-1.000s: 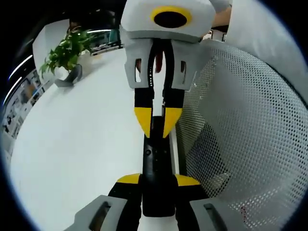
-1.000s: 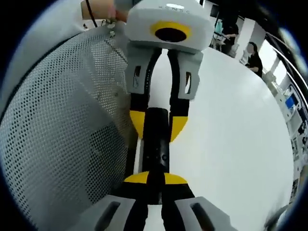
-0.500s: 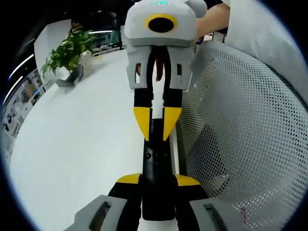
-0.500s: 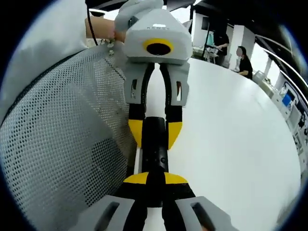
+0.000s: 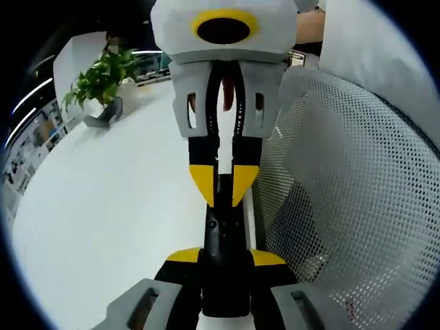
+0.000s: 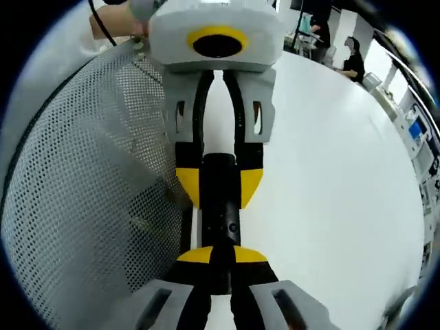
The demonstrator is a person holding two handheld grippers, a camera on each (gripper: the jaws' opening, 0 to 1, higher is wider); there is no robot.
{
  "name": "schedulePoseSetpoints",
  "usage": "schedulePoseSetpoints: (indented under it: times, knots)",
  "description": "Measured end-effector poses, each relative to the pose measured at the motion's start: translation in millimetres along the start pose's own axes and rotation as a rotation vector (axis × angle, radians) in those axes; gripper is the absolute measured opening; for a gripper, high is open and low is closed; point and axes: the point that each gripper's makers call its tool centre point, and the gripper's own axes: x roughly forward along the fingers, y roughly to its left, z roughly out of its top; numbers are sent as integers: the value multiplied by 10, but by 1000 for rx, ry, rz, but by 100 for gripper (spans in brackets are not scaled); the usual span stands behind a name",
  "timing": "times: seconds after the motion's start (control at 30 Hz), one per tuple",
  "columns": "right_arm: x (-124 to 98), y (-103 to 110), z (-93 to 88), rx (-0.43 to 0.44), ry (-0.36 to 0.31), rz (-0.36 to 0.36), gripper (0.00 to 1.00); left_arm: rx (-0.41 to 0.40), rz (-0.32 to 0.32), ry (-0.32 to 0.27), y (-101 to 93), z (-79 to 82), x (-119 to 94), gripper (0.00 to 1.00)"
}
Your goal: Press the specified remote control buttons in sequence, fully releasing each button before pressing the next.
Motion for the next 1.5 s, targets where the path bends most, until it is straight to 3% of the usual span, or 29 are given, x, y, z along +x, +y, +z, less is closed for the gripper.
schedulePoseSetpoints:
  times: [0.03, 0.1, 0.13, 0.3, 0.47, 0.57, 0.6, 0.7, 0.77, 0.83, 0.87, 0.97, 1.03, 1.13, 1.17, 1.23, 1.27, 1.33, 1.5]
  knots:
    - [-11, 12, -6, 13, -53, -11, 6, -2, 3, -3, 1, 8, 3, 24]
    - [-14, 5, -6, 112, -96, -23, 6, -6, 8, -4, 3, 13, 5, 24]
    - [-8, 18, -17, 61, -82, -24, 6, -5, 9, -5, 4, 13, 7, 24]
    - [17, 30, 46, -19, -66, -28, 4, -5, 8, -15, 3, 16, 3, 24]
    - [23, 16, 41, 11, 0, 16, 3, -6, 9, -15, 4, 17, 5, 24]
    - [37, 16, 25, 36, 123, 0, 3, -5, 9, -17, 4, 16, 6, 24]
    - [52, 13, 33, -20, 147, -7, 3, -5, 9, -17, 3, 16, 5, 24]
    - [40, 13, 15, 28, 108, -7, 3, -5, 9, -17, 2, 16, 5, 24]
    - [31, 22, 33, 34, 32, -22, 3, -4, 9, -18, 2, 15, 5, 24]
    - [13, 23, 41, -27, -11, -62, 3, -4, 10, -18, 3, 15, 5, 24]
    - [14, 29, 37, -17, -18, -81, 3, -5, 10, -18, 3, 16, 6, 24]
    - [28, 65, 47, -129, 1, -116, 0, -6, 14, -17, 5, 14, 11, 24]
    - [40, 75, 55, -142, 8, -116, 0, -6, 15, -15, 5, 14, 12, 24]
    - [38, 47, 57, 11, 11, -54, 0, -7, 16, -13, 6, 12, 15, 24]
    - [37, 29, 56, 26, 18, -38, 0, -7, 17, -13, 7, 12, 16, 24]
    - [42, 7, 71, 39, 41, -19, 0, -8, 17, -15, 9, 9, 18, 24]
    - [53, -34, 65, 33, 65, -45, 0, -7, 17, -15, 9, 9, 18, 24]
    - [52, -11, 82, 93, 89, -39, 0, -8, 18, -18, 10, 7, 20, 24]
    - [32, 10, 59, 61, 35, -87, 0, -12, 21, -23, 13, 3, 25, 24]
